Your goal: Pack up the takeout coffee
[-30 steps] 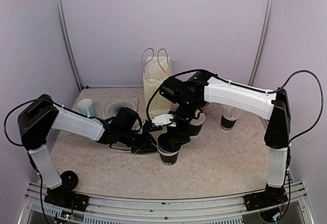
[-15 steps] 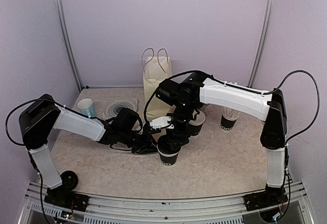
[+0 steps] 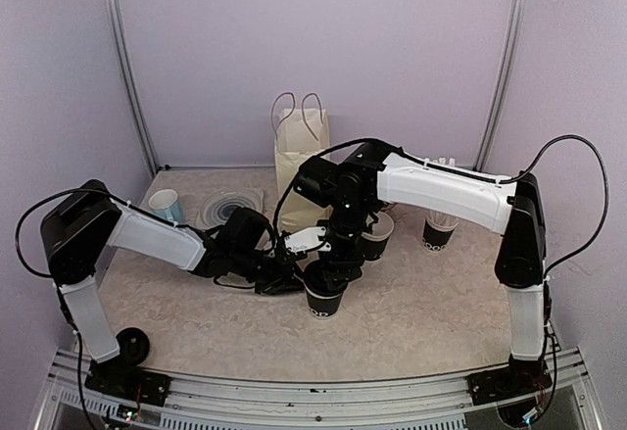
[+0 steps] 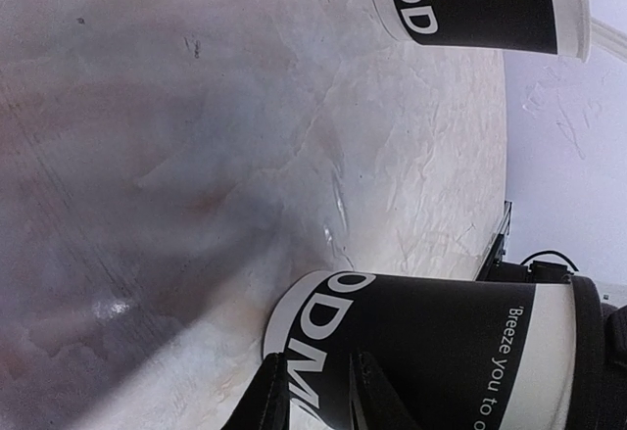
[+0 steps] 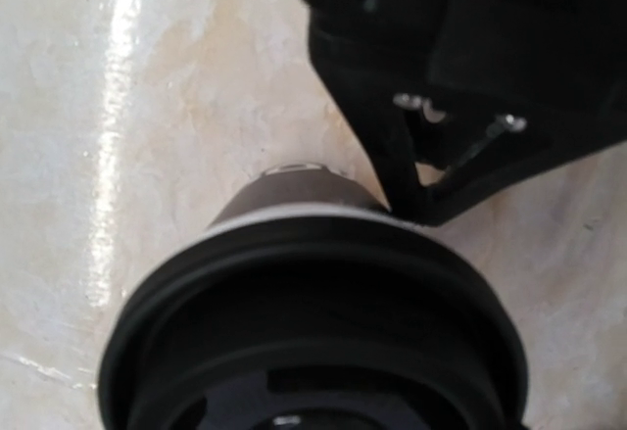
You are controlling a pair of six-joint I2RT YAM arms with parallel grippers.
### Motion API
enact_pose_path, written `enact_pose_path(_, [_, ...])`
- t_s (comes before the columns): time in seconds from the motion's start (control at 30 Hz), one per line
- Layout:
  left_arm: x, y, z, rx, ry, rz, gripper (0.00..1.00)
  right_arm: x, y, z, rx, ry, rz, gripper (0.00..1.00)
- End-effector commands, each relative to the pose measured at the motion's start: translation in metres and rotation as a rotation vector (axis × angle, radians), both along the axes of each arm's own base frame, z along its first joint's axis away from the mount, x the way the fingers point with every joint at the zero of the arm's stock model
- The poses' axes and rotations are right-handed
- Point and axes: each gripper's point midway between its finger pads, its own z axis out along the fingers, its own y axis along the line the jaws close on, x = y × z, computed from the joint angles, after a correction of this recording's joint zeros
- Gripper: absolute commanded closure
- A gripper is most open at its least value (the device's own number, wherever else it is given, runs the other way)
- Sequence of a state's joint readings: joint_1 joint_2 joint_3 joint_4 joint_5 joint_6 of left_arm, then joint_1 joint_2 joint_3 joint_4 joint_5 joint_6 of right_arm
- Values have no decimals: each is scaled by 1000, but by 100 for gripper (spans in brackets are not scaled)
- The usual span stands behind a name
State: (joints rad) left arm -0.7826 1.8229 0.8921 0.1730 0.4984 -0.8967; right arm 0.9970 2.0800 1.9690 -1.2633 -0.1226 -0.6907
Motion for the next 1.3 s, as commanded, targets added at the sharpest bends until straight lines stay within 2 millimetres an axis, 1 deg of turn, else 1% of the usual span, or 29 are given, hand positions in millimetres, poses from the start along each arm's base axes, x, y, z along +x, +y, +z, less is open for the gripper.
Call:
enact_pose_path(0.0, [-3,-12,6,-38,-3,-34,77,-5,3,-20,-54,26,9,25])
enact_pose_path(0.2, [-5,-3,2,-25,10,-29,77,-4,5,-15,-49,19,6,19])
enact_pose_path(0.3, [-6,7,0,-2,7,-25,77,-3,6,-8,-38,14,5,14])
enact_pose_path(0.53, [-5,27,4,37,4,-16,75,-1,10,11,-8,3,3,9])
enact_pose_path(0.63, [-5,35,9,50,-2,-3,73,-1,9,16,-2,1,2,7])
enact_pose_path(0.7, [-4,39,16,52,-10,7,71,-2,8,19,2,2,1,5])
enact_pose_path(0.8, [-4,43,28,56,-20,21,63,-1,5,27,10,-3,-2,4])
enact_pose_path(0.87, [-3,42,42,34,-40,32,58,1,2,39,40,-12,-7,4])
enact_pose_path(0.9, [-3,42,54,16,-57,45,56,1,2,49,80,-9,-9,4])
enact_pose_path(0.93, [-2,43,61,3,-64,57,54,5,2,59,132,-11,-27,6])
enact_pose_path(0.97, [-2,42,71,-15,-79,64,53,9,0,76,210,-17,-49,7])
enact_pose_path(1.0, [-1,41,78,-28,-95,66,52,13,-4,86,276,-9,-69,7])
enact_pose_path(1.07, [-2,38,94,-51,-129,70,50,23,-16,99,406,33,-129,12])
enact_pose_path(1.13, [-5,31,103,-76,-138,62,48,31,-31,96,499,121,-221,17])
enact_pose_path(1.17, [-6,28,107,-85,-139,58,47,34,-38,90,525,168,-269,20])
enact_pose_path(1.2, [-8,25,109,-87,-137,52,47,34,-45,83,544,223,-309,25])
enact_pose_path(1.27, [-10,19,109,-83,-130,40,46,30,-55,66,557,344,-373,36])
